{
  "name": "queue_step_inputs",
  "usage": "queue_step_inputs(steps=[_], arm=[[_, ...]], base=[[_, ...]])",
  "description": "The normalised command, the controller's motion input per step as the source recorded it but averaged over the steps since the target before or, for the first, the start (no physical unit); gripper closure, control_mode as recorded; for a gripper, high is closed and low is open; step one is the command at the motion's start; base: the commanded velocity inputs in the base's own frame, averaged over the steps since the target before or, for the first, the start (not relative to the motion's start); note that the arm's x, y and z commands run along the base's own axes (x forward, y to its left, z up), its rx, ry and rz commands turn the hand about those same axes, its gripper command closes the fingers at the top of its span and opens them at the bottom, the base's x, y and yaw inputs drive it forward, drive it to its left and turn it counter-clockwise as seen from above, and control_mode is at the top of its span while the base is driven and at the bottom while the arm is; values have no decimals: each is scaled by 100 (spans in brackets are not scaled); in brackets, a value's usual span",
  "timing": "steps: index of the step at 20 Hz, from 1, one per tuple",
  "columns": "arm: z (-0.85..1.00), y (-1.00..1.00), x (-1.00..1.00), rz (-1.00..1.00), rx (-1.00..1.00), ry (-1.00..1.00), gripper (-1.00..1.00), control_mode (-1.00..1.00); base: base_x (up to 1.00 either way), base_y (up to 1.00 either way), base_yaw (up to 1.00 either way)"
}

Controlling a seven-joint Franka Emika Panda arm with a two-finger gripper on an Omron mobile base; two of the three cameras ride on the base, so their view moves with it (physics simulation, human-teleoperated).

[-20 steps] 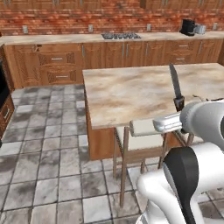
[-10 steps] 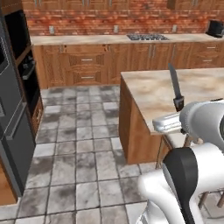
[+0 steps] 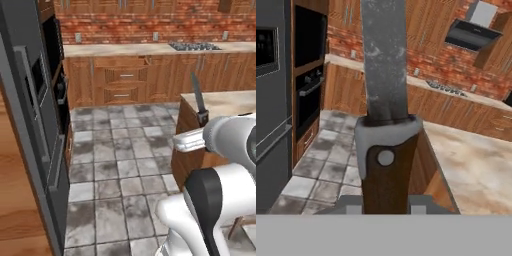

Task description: Pick up the metallic utensils from the counter and place them in the open drawer. Make sure not to pick up any wooden utensils.

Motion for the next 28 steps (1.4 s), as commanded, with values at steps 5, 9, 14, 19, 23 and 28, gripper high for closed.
queue_step_inputs(steps=[5, 9, 14, 19, 23, 28], arm=[[0, 0, 0, 0, 0, 0, 100, 100], [0, 0, 0, 0, 0, 0, 100, 100], [0, 0, 0, 0, 0, 0, 100, 100], [0, 0, 0, 0, 0, 0, 100, 100], [0, 0, 0, 0, 0, 0, 100, 100], [0, 0, 0, 0, 0, 0, 100, 100]], base=[[100, -24, 0], [100, -33, 0], [100, 0, 0], [100, 0, 1], [100, 0, 5], [100, 1, 8]])
